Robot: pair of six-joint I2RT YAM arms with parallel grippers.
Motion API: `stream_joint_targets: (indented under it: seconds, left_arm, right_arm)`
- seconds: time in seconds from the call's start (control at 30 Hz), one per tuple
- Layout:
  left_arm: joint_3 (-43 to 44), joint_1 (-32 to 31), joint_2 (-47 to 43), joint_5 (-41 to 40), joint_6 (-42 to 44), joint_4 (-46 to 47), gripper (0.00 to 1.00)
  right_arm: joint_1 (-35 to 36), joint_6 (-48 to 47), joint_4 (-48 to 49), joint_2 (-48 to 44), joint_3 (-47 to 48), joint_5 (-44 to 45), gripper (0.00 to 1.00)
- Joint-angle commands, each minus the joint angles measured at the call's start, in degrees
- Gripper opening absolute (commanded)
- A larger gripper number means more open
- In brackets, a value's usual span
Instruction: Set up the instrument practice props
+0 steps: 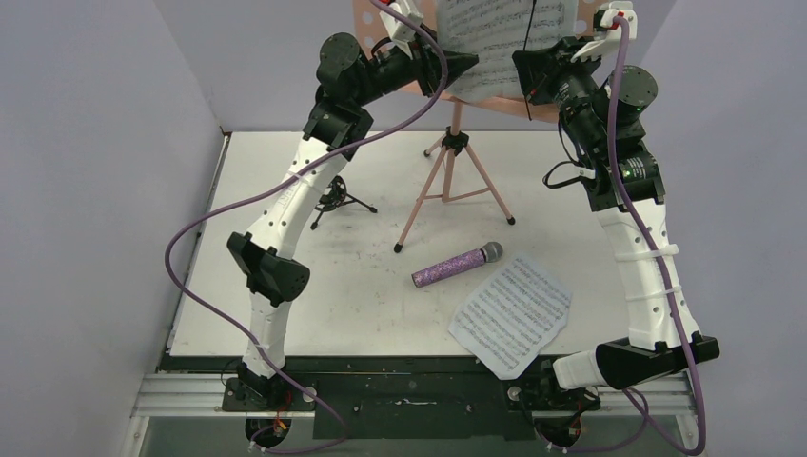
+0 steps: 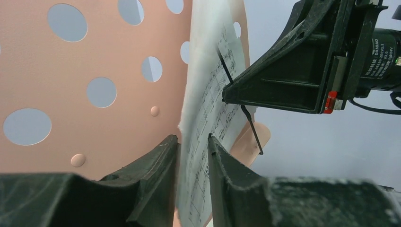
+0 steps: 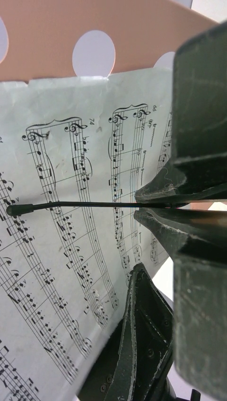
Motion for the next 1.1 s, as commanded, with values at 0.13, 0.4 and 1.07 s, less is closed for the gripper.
stream_joint_targets:
  seconds: [0.13,0.4,1.07]
  left_arm:
    - [-1.7,0.1,-2.9,-3.7,1.4,1.4,0.39]
    - [-16.6,1.4,-12.0,-9.9,-4.5,16.5,0.44]
    - [-17.2,1.7,-10.2,-10.0,-11.3,23.3,0.36]
  right_arm:
    - [0.1,0.5,3.1,-1.8,1.0,-1.8,0.05]
    - [0.0,0.6,2.8,-1.9,0.8,-1.2,0.05]
    - [0.0,0.8,2.0,-2.0,0.8,0.1,0.05]
